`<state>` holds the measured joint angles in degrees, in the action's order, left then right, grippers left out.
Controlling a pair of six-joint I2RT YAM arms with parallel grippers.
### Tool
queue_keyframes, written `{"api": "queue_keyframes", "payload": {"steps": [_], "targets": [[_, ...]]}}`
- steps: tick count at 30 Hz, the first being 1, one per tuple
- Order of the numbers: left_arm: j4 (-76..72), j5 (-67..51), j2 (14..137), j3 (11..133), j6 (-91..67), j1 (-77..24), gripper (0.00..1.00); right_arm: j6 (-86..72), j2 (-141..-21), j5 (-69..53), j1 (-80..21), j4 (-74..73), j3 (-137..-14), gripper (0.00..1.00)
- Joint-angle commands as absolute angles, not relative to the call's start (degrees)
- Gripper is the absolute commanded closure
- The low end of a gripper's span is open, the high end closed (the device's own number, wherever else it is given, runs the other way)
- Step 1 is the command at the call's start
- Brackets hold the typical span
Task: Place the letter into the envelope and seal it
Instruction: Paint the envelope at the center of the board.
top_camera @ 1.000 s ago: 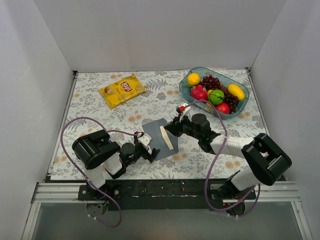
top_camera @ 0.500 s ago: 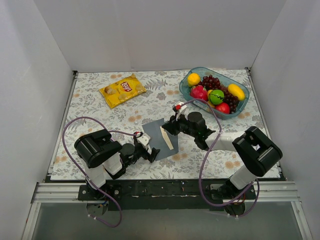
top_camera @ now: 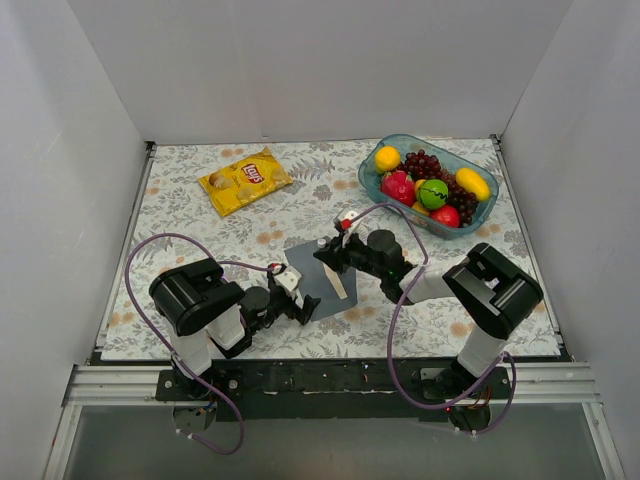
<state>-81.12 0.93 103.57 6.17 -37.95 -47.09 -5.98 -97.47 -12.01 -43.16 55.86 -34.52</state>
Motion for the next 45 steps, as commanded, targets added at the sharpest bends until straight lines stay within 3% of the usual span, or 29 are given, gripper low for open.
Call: {"api": "queue_keyframes", "payload": {"steps": [1,45], "targets": [[-87.45,0.88,106.79,4.75,-39.64,-47.29,0.07,-2.73,-98.35,-10.37,-43.68,62.67,-37.35,0.99],[-86.92,2.29,105.91,4.92,-40.25,-47.2,0.06,-0.18,-106.61,-0.35,-47.02,63.63,-36.83,0.99]]}}
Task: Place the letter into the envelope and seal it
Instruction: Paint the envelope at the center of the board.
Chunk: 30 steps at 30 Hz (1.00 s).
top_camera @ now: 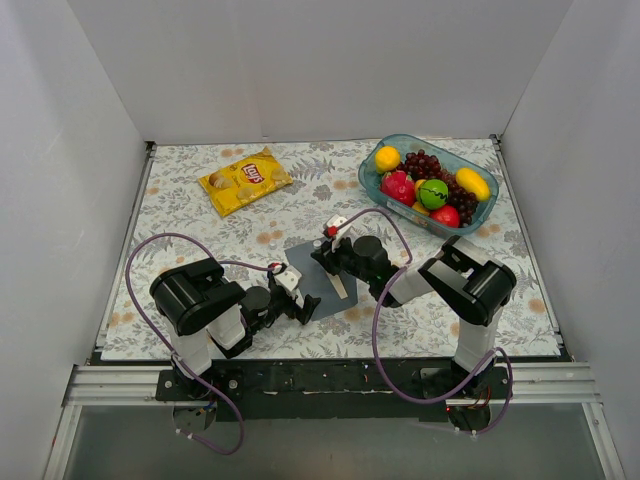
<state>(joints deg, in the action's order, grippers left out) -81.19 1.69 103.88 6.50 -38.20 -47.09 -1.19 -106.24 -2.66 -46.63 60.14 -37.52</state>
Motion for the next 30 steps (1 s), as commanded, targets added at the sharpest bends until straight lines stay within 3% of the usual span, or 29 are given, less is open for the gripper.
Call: {"api": "queue_keyframes", "payload": {"steps": [1,30], "targets": [[-86.92,2.37,105.91,4.83,-40.25,-47.2,0.06,-0.18,-106.61,-0.35,-47.11,63.72,-36.74,0.99],[-86.31,3.08,104.94,4.83,-40.25,-47.29,0.06,-0.79,-107.4,2.64,-49.22,60.56,-34.72,0.99]]}}
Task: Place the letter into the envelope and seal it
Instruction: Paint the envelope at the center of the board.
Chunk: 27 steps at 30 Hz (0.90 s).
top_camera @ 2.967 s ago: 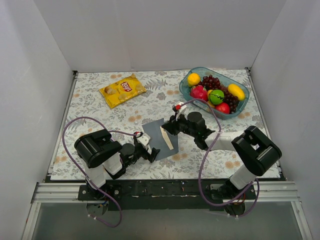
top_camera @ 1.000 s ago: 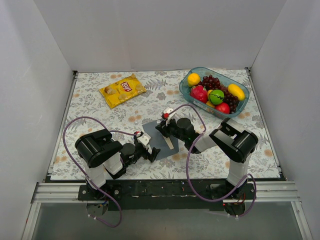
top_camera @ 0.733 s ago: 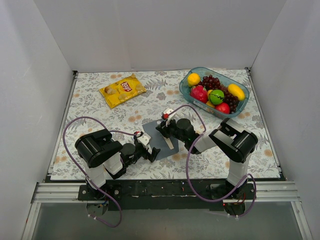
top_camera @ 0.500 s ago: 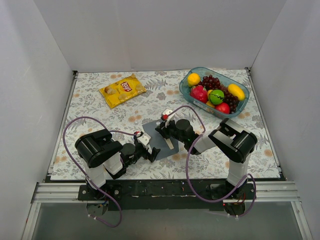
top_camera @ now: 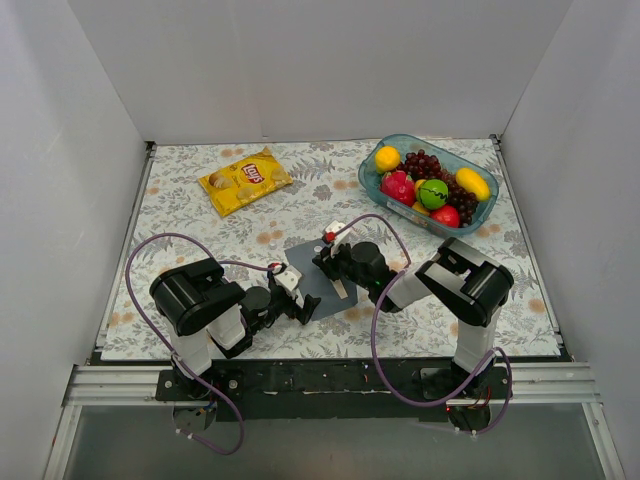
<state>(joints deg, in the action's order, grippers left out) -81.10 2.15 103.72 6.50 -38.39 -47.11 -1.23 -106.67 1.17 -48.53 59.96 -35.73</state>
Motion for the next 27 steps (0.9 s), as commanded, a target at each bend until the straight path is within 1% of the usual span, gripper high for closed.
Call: {"api": "queue_keyframes", "payload": {"steps": [1,27], "targets": [[-86.22,3.08,104.85,4.83,-40.25,-47.2,0.07,-0.79,-107.4,2.72,-49.48,60.47,-34.63,0.99],[-84.55,3.25,104.85,5.63,-40.6,-47.29,0.07,-0.26,-106.0,4.22,-51.94,59.77,-30.94,0.99]]}}
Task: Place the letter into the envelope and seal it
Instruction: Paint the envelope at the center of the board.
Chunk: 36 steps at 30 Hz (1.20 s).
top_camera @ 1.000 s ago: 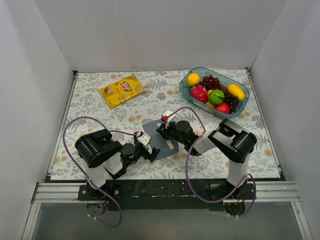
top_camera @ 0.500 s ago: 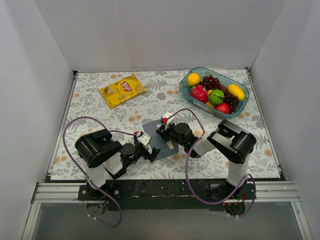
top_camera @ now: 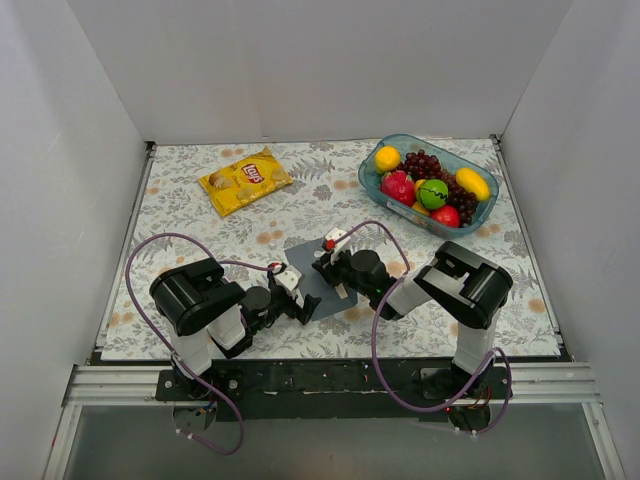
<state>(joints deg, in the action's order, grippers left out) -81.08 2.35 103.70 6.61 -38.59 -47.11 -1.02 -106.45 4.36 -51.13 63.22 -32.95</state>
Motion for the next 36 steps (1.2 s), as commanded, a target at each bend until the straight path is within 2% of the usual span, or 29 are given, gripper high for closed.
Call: {"api": "queue_keyframes", "payload": {"steps": [1,36], "targets": [[-84.46,3.16,104.94,5.63,-40.61,-47.29,0.06,-0.26,-105.91,4.31,-52.03,59.59,-30.76,0.99],[-76.47,4.65,104.5,6.68,-40.08,-47.81,0.1,-0.88,-103.89,4.31,-53.0,58.89,-27.77,0.99]]}}
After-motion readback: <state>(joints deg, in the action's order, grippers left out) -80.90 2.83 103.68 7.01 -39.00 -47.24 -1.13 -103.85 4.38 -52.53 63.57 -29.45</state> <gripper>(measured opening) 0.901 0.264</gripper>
